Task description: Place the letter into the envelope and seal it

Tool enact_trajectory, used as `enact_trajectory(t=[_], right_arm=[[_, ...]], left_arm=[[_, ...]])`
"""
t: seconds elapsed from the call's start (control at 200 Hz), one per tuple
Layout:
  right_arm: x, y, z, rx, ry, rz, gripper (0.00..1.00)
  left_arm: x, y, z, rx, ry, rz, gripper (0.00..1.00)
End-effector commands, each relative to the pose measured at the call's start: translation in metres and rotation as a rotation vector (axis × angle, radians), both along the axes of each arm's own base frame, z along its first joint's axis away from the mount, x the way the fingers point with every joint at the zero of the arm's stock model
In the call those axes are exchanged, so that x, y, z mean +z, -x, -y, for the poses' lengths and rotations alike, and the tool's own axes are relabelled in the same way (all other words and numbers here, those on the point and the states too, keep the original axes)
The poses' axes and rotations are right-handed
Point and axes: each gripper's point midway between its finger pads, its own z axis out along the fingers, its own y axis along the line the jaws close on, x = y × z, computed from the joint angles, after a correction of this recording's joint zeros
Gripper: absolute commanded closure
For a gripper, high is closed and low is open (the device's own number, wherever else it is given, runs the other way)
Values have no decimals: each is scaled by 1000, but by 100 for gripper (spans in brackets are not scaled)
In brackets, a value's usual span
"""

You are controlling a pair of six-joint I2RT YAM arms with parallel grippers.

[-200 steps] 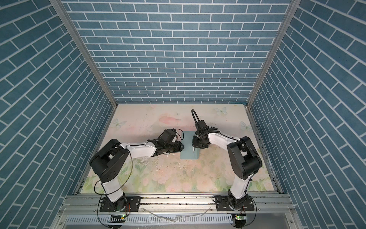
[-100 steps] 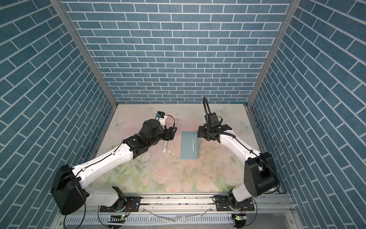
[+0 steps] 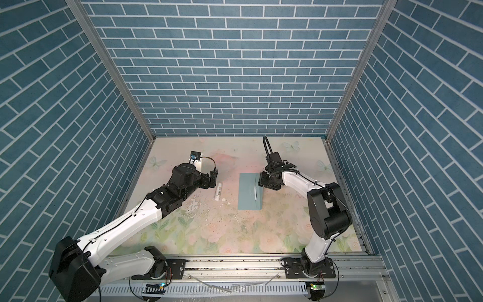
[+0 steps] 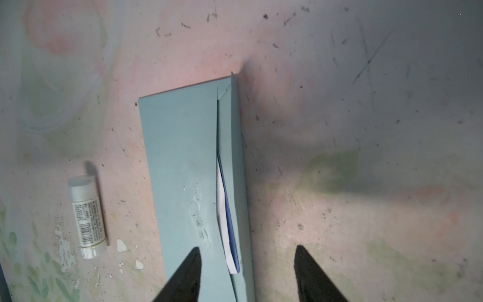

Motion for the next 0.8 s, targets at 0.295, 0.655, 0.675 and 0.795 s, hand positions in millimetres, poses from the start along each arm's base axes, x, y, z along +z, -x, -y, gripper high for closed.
enact_trajectory(t=[0.295,0.655,0.675,0.795], right_arm=[[-4,-10,-19,-44,-81,-33,78],[-10,-9,-21,-86,-113,-49,100],[-10,-10,-21,-96,-119,-45,100],[1,-17,-19,-213,-198,8,100]], left_arm=[[-31,2,-3,-7,3,-73,0],[-44,4,-5,-13,11,-113,0],[-44,4,-4,-15,13,-112,0],[-43,5,-1,-30,28,-112,0]])
